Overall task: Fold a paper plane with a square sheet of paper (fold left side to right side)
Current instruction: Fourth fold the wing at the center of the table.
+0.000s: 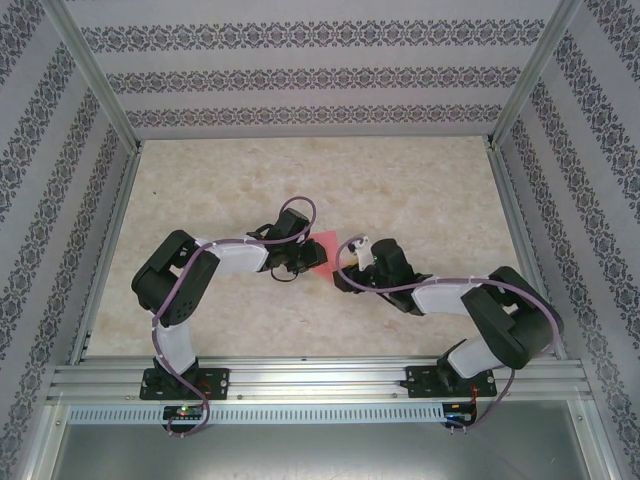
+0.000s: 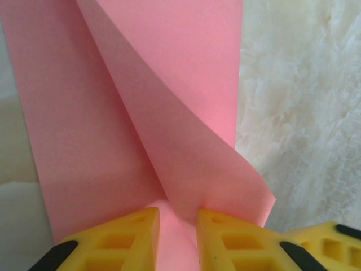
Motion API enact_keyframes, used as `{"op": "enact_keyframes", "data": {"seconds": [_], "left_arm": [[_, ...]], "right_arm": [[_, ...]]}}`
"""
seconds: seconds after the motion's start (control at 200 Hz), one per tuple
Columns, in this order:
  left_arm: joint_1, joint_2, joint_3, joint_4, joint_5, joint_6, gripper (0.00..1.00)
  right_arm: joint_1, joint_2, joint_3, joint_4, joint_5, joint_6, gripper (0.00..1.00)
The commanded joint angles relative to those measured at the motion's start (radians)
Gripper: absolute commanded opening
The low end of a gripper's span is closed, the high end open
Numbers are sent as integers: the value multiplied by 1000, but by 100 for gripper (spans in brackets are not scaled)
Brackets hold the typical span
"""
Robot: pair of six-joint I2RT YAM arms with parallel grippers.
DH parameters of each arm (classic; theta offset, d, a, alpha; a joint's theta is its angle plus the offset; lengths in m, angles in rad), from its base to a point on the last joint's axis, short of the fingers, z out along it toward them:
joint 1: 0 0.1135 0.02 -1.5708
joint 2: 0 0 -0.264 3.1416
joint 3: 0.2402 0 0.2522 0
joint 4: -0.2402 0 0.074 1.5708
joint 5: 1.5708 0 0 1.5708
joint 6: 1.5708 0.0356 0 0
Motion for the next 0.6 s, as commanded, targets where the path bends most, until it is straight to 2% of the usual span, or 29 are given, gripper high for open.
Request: {"op": "enact_keyframes", "data": {"seconds": [0.0,0.175,0.26,0.405,0.595], "left_arm": [[-11,9,20,17,-2,-12,25],[-11,1,18,16,-4,-13,25],[-11,1,19,15,-5,-11,25],[-12,1,18,12,-4,-11,25],[-14,-4,20,8,-7,-11,25]], "right_arm": [[-61,-50,39,-5,-138,85,55],[-142,17,164,-41,-315,214,58],[-161,83,227,-52,-359,284,58],[-171,191,321,-127,-355,345,56],[-171,273,348,-120,-365,386,50]]}}
